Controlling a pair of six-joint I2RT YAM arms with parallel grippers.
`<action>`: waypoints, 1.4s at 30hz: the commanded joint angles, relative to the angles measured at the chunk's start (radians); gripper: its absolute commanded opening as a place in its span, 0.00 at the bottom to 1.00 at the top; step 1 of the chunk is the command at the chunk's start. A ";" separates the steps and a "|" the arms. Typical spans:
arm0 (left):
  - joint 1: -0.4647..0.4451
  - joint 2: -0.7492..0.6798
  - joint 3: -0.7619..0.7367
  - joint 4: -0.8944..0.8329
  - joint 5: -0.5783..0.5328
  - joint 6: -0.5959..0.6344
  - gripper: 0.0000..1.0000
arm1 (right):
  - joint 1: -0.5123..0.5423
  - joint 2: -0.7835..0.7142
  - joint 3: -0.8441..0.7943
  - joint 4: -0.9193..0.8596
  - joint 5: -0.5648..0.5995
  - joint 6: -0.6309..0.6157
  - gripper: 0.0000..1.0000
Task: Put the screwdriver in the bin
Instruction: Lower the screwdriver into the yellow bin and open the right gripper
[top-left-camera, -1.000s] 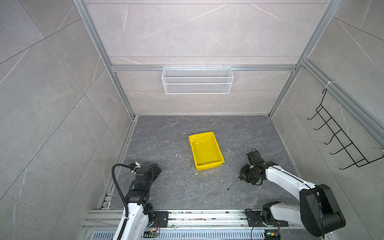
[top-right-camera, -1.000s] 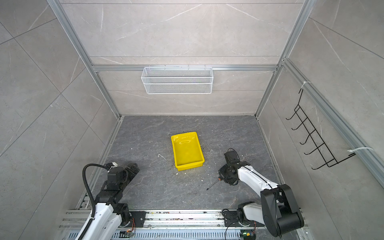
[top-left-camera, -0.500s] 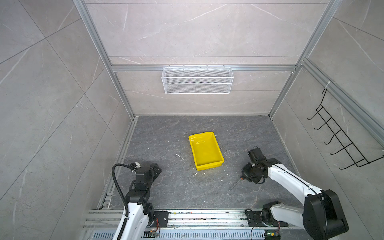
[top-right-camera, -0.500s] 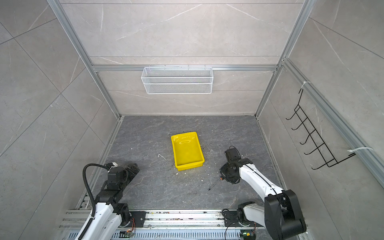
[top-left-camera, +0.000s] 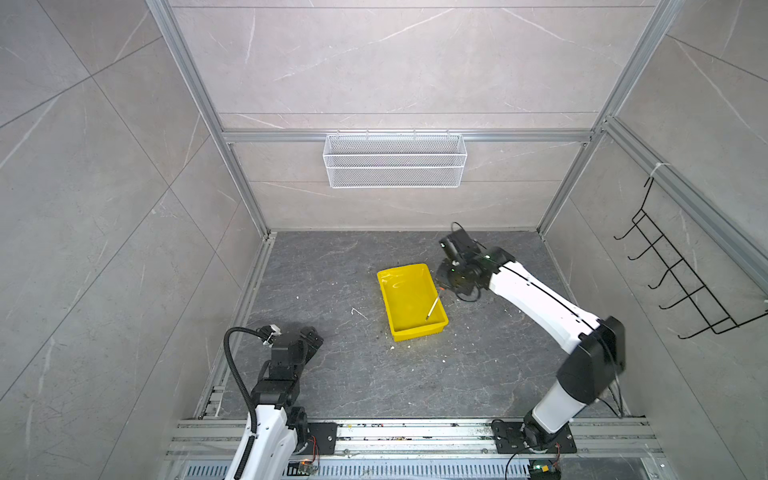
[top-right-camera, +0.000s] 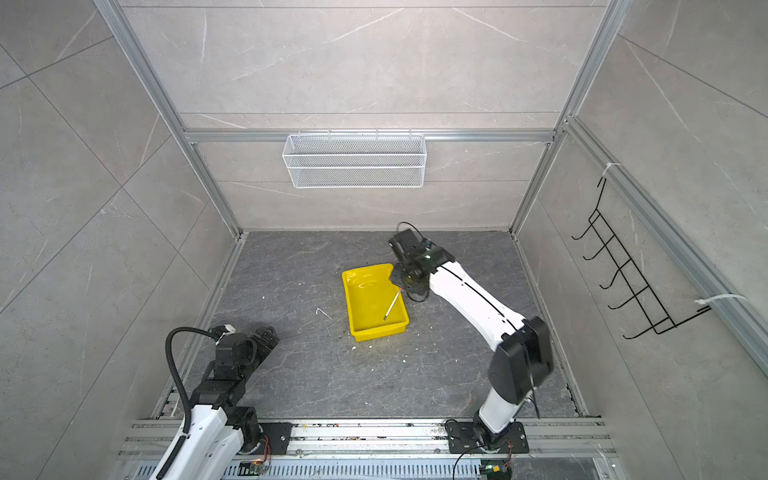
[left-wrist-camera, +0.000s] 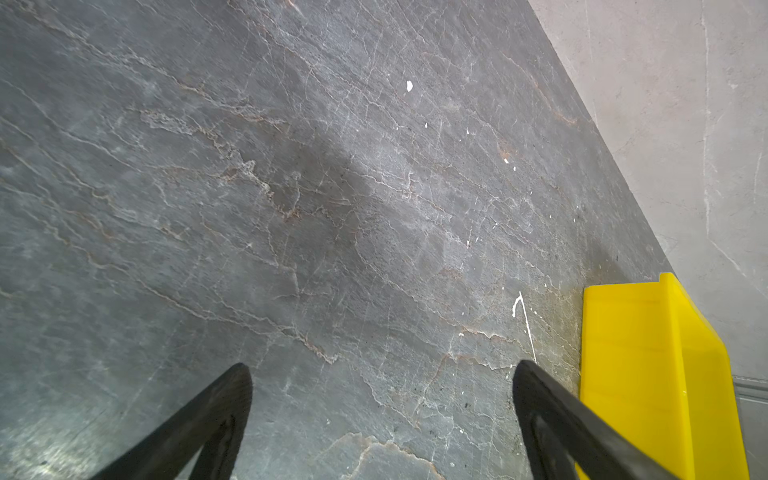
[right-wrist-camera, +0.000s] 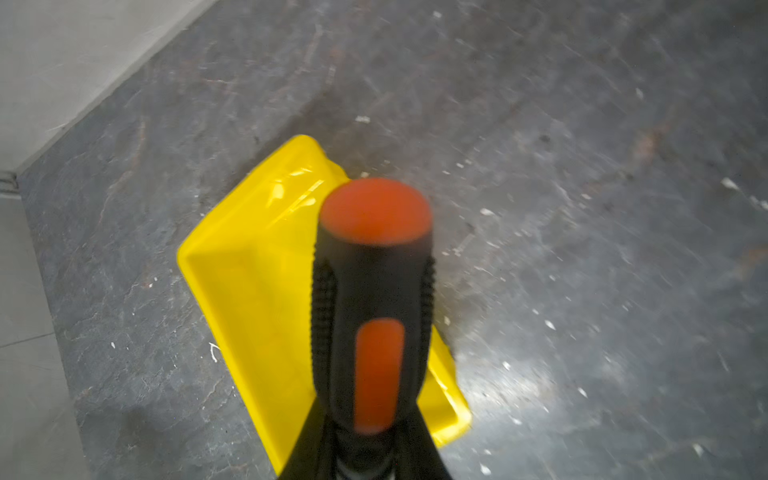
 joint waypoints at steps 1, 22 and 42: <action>0.002 0.017 0.013 0.029 -0.012 -0.010 1.00 | 0.051 0.173 0.203 -0.190 0.179 -0.079 0.13; 0.002 0.007 0.014 0.019 -0.024 -0.012 1.00 | 0.132 0.895 1.096 -0.723 0.222 -0.136 0.18; 0.002 0.007 0.014 0.015 -0.025 -0.013 1.00 | 0.128 0.814 1.138 -0.701 0.131 -0.206 0.58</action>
